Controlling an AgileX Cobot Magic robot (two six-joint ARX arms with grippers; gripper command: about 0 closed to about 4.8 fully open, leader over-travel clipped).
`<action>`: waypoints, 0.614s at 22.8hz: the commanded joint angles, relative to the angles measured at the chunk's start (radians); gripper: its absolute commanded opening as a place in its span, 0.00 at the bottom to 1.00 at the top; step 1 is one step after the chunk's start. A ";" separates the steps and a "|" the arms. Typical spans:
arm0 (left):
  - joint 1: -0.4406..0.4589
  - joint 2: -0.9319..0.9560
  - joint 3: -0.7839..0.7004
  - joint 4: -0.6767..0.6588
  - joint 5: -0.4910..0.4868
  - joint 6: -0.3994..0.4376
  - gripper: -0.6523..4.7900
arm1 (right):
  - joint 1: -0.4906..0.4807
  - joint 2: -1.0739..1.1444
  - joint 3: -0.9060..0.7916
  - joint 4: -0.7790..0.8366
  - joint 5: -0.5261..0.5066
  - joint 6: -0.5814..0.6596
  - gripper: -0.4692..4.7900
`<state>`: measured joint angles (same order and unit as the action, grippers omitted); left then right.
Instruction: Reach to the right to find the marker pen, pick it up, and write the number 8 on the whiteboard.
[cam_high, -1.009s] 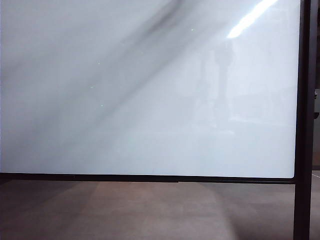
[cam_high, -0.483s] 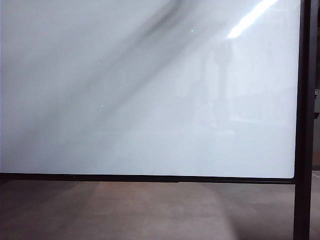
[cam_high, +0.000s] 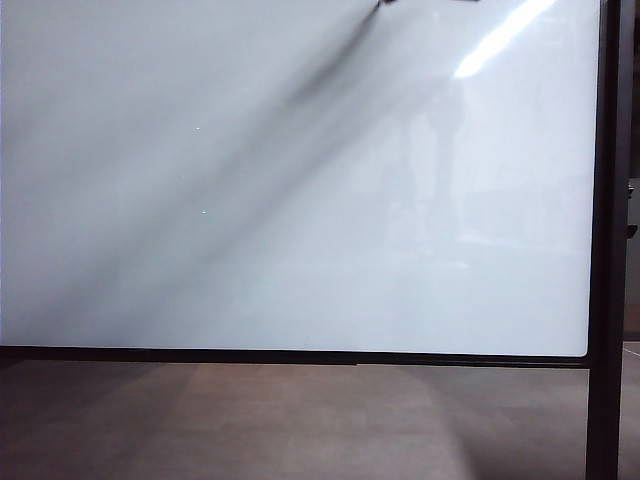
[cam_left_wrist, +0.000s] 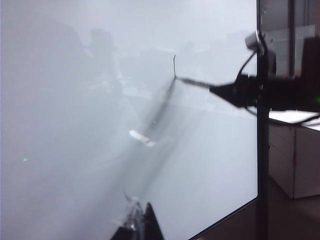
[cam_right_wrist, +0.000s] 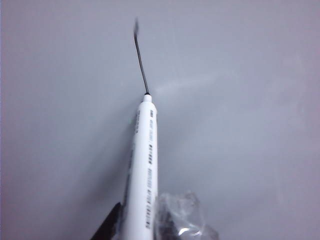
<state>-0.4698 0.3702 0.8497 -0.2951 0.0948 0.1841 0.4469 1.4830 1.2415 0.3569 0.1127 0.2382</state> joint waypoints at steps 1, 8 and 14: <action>0.001 0.001 0.003 0.013 0.003 0.000 0.11 | -0.002 0.002 -0.058 0.017 0.025 0.024 0.08; 0.000 0.000 0.003 0.013 0.003 0.000 0.11 | -0.002 0.001 -0.117 0.045 0.050 0.031 0.08; 0.001 0.000 0.003 0.013 0.003 0.000 0.11 | -0.053 -0.012 -0.117 0.034 0.098 0.032 0.08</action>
<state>-0.4698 0.3695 0.8497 -0.2951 0.0952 0.1841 0.4145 1.4761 1.1213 0.3744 0.1413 0.2649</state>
